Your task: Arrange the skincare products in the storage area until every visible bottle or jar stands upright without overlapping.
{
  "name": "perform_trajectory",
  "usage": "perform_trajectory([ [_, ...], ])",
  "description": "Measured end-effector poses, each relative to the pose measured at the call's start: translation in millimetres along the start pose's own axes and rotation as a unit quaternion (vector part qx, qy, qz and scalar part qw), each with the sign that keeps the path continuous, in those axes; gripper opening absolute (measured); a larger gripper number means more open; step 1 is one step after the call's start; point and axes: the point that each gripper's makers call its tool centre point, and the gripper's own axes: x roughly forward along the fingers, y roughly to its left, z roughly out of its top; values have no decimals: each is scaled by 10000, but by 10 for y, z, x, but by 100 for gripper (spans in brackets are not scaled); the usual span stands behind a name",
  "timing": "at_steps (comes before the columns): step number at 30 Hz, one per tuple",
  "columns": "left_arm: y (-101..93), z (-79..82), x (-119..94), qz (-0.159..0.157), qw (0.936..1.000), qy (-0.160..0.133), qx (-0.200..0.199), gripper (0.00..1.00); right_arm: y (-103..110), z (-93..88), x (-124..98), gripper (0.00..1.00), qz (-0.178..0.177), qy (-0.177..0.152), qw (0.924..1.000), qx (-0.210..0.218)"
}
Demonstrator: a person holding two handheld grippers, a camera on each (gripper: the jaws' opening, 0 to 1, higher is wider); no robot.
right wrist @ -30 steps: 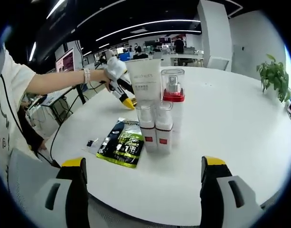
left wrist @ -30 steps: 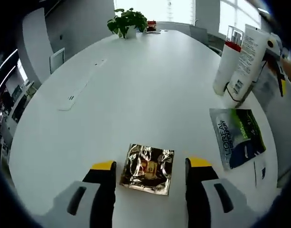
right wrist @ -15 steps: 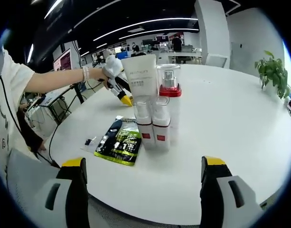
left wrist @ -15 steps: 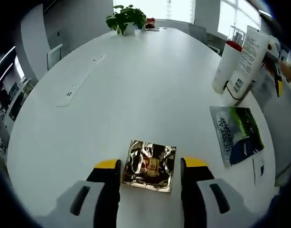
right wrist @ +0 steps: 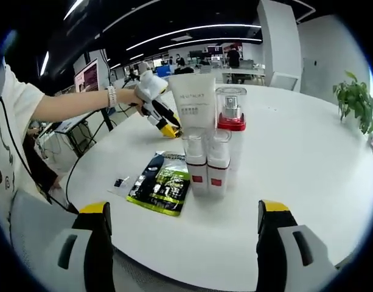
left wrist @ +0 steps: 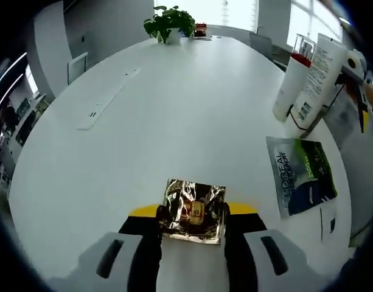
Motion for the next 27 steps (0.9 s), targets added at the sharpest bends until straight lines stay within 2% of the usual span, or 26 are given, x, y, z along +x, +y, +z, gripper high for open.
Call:
perform_trajectory([
  [3,9,-25,-23,73,10000,45,16,39,27,10,-6,100,47,-2,10000,-51],
  [5,-5,-41,-72,133,9999,34,49,24,39,30,-5,100,85,-52,9999,-44],
  [6,16,-30,-94,240,9997,-16,-30,22,48,38,-8,100,93,-63,9999,-52],
  [9,-76,-49,-126,173,9998,20,115,22,85,72,-1,100,124,-101,9998,-114],
  [12,-62,-53,-133,227,9997,-12,129,19,110,101,3,100,155,-154,9997,-134],
  [13,-125,-43,-163,238,9996,-48,115,20,117,109,2,100,168,-176,9996,-131],
  [17,-371,8,-259,133,9998,-76,96,38,123,88,5,100,180,-151,9996,-161],
  [20,-472,45,-282,116,9999,-59,111,42,132,76,6,100,201,-148,9996,-149],
  [24,-682,12,-283,93,9998,110,115,46,134,87,1,100,211,-187,9995,-141],
  [27,-644,-33,-251,68,9996,223,163,49,134,93,-10,100,203,-210,9995,-128],
])
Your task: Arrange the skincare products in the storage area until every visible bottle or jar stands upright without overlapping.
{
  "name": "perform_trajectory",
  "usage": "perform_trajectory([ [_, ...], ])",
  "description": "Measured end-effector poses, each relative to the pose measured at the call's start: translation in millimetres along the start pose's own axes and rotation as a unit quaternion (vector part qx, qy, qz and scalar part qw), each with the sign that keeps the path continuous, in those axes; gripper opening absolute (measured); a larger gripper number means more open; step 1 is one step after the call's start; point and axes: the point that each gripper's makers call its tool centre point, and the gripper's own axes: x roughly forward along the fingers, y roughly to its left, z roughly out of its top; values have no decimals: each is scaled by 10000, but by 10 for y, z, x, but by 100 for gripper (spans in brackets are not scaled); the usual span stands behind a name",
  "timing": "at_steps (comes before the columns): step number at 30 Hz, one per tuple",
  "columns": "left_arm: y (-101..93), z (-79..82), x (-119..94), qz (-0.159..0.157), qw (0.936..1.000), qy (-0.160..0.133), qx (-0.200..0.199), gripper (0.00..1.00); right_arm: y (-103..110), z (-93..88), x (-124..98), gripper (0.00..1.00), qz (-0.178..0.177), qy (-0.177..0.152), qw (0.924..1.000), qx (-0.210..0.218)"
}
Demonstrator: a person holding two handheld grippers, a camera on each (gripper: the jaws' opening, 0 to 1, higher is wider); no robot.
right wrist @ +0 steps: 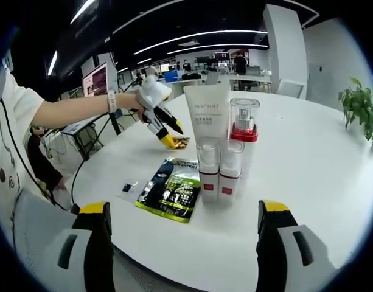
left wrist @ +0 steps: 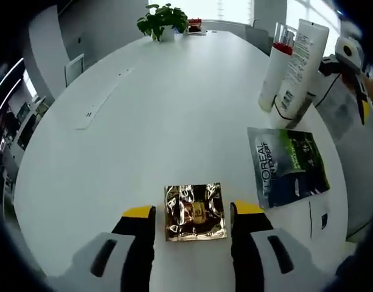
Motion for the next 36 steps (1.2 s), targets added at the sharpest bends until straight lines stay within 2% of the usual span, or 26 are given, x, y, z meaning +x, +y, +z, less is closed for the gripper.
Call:
perform_trajectory([
  [5,126,-42,73,-93,9998,21,-197,49,-17,-31,-12,100,-19,37,10000,7],
  [7,196,-62,81,-40,9997,57,-235,50,-30,-27,-21,100,-38,16,10000,23],
  [13,177,-67,74,-68,9997,57,-247,49,-48,-48,-22,100,-64,32,10000,43],
  [14,238,-71,104,-80,9996,80,-244,48,-46,-48,-20,100,-57,33,10000,39],
  [18,274,-81,118,-70,9994,133,-311,44,-44,-32,-14,100,-53,-4,10000,49],
  [22,227,-84,96,-34,9992,151,-356,35,-29,-23,-18,100,-43,-32,10000,36],
  [33,282,-144,70,79,9986,208,-484,35,-33,-7,-55,99,-47,-95,9999,7],
  [36,228,-181,39,68,9987,287,-425,35,-33,8,-58,99,-35,-119,9999,0],
])
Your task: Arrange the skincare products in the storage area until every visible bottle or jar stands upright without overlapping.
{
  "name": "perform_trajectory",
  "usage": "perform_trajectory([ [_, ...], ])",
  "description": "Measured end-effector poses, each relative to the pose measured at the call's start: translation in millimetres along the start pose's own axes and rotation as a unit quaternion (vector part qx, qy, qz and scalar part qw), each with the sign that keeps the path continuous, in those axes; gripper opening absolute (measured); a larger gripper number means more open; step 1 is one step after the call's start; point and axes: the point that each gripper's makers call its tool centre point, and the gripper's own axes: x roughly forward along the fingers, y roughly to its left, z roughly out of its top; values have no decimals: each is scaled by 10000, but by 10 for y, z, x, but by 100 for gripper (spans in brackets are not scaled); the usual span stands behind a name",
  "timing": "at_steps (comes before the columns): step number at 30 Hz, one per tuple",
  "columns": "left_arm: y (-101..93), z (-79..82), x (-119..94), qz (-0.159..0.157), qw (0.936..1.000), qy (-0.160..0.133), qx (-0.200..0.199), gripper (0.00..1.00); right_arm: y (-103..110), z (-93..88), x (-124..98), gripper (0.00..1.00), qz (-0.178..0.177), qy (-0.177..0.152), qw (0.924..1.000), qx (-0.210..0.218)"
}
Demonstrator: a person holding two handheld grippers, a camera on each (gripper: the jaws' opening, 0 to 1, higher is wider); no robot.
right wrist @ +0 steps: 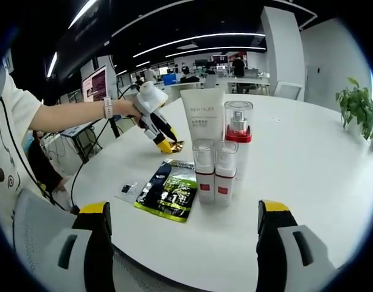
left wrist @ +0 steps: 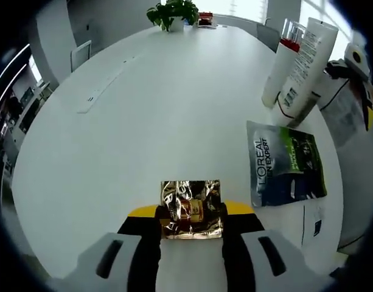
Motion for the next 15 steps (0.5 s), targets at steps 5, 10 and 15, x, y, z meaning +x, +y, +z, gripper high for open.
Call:
perform_trajectory([
  [5,-24,-1,-48,42,10000,-14,45,36,14,10,10,100,32,2,10000,-35],
  [10,-23,-71,-71,48,9999,90,91,36,32,35,18,100,68,-12,9999,-87],
  [15,-180,-103,-121,4,9998,161,100,36,43,63,12,100,85,-44,9999,-126],
])
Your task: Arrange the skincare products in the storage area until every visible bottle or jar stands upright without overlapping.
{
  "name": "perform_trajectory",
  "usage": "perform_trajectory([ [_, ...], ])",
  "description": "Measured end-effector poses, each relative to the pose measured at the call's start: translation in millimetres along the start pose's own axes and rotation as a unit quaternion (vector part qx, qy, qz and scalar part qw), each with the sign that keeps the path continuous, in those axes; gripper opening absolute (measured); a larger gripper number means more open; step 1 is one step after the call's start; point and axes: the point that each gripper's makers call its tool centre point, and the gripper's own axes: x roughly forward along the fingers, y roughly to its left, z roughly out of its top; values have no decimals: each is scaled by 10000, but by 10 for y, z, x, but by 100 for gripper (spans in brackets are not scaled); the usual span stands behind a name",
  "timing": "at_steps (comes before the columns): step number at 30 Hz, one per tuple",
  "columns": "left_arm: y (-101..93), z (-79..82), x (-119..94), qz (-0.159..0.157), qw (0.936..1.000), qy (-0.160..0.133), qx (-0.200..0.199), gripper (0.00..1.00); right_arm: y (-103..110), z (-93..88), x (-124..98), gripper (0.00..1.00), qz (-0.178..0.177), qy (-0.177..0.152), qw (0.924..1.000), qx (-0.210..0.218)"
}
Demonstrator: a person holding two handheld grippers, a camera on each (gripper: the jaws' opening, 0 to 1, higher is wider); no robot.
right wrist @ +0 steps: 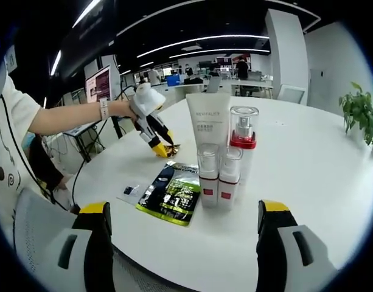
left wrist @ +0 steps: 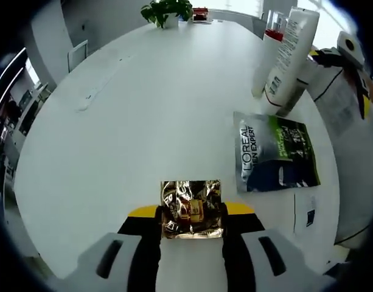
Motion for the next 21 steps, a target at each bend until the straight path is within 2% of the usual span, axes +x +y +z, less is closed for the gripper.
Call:
perform_trajectory([
  [7,-134,-67,-27,-81,9999,70,6,36,8,52,-15,100,-9,-60,10000,-60],
  [9,-260,-102,-64,-89,9999,77,44,36,14,57,-17,100,-8,-62,9999,-80],
  [12,-269,-102,-64,-103,9999,84,69,36,39,63,-21,100,5,-76,9999,-106],
  [14,-403,-133,-88,-126,9998,119,105,36,47,65,-23,100,14,-83,9999,-116],
  [21,-556,-206,-111,-258,9995,176,101,36,75,107,-45,100,9,-177,9997,-162],
])
